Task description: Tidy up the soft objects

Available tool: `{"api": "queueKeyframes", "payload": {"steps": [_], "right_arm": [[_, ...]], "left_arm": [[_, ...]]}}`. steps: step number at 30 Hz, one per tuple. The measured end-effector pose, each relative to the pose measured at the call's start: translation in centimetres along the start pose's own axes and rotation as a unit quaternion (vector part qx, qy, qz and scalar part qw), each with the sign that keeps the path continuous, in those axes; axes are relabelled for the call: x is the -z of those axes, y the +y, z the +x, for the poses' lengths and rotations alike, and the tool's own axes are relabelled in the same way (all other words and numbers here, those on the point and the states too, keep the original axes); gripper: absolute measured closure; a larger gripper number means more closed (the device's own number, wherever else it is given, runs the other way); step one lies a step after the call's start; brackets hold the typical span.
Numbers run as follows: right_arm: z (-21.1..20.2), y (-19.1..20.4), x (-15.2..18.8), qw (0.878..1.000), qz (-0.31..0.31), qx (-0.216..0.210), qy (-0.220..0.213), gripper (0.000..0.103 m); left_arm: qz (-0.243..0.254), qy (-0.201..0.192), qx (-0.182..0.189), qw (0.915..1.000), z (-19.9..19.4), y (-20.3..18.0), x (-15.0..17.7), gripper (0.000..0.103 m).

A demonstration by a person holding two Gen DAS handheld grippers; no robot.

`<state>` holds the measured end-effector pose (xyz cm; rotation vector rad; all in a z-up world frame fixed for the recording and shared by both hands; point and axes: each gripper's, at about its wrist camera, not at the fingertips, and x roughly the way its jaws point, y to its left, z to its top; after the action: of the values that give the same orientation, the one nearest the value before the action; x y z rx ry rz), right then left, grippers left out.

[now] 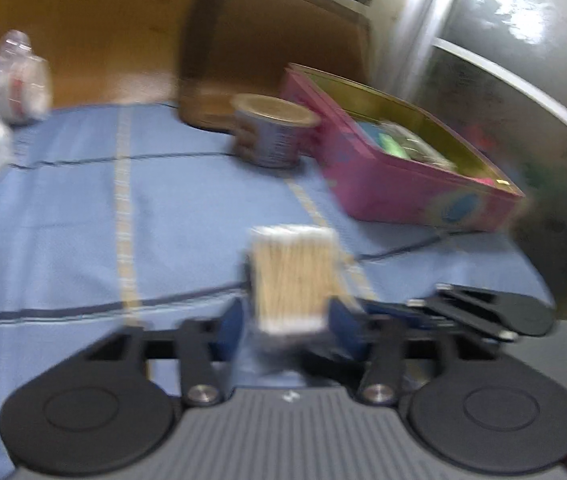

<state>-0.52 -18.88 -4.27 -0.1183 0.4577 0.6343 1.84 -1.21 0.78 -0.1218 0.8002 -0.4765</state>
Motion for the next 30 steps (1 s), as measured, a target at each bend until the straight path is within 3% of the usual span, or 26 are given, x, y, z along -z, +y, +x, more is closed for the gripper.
{"api": "queueKeyframes", "payload": {"steps": [1, 3, 8, 13, 23, 26, 28, 30], "right_arm": [[-0.1, 0.0, -0.1, 1.000, -0.002, 0.007, -0.004, 0.065], [-0.8, -0.6, -0.2, 1.000, 0.009, 0.007, -0.018, 0.070], [-3.8, -2.3, -1.1, 0.995, 0.018, 0.045, -0.088, 0.071], [-5.8, -5.7, -2.6, 0.986, 0.036, 0.099, -0.132, 0.071], [-3.9, -13.3, -4.1, 0.977, 0.086, 0.157, -0.116, 0.071], [-2.7, -14.5, -4.2, 0.975, 0.083, 0.180, -0.102, 0.066], [-1.8, -15.0, -4.0, 0.968, 0.081, 0.219, -0.094, 0.054], [-2.1, -15.3, -3.7, 0.967, 0.103, 0.214, -0.097, 0.054]], "left_arm": [[0.007, -0.002, -0.006, 1.0000, 0.0, -0.4, -0.4, 0.067], [0.022, -0.011, -0.006, 0.9997, -0.3, -1.5, -1.1, 0.067], [0.078, -0.055, 0.010, 0.9954, -1.1, -5.5, -4.4, 0.067], [0.116, -0.070, 0.025, 0.9904, 1.6, -9.2, -8.3, 0.066], [0.123, -0.036, 0.020, 0.9915, 9.6, -12.0, -12.8, 0.065], [0.117, -0.027, -0.005, 0.9928, 11.7, -11.9, -13.5, 0.047], [0.111, -0.030, -0.023, 0.9931, 12.0, -11.8, -13.6, 0.047], [0.107, -0.037, -0.025, 0.9933, 11.4, -11.7, -13.3, 0.040]]}}
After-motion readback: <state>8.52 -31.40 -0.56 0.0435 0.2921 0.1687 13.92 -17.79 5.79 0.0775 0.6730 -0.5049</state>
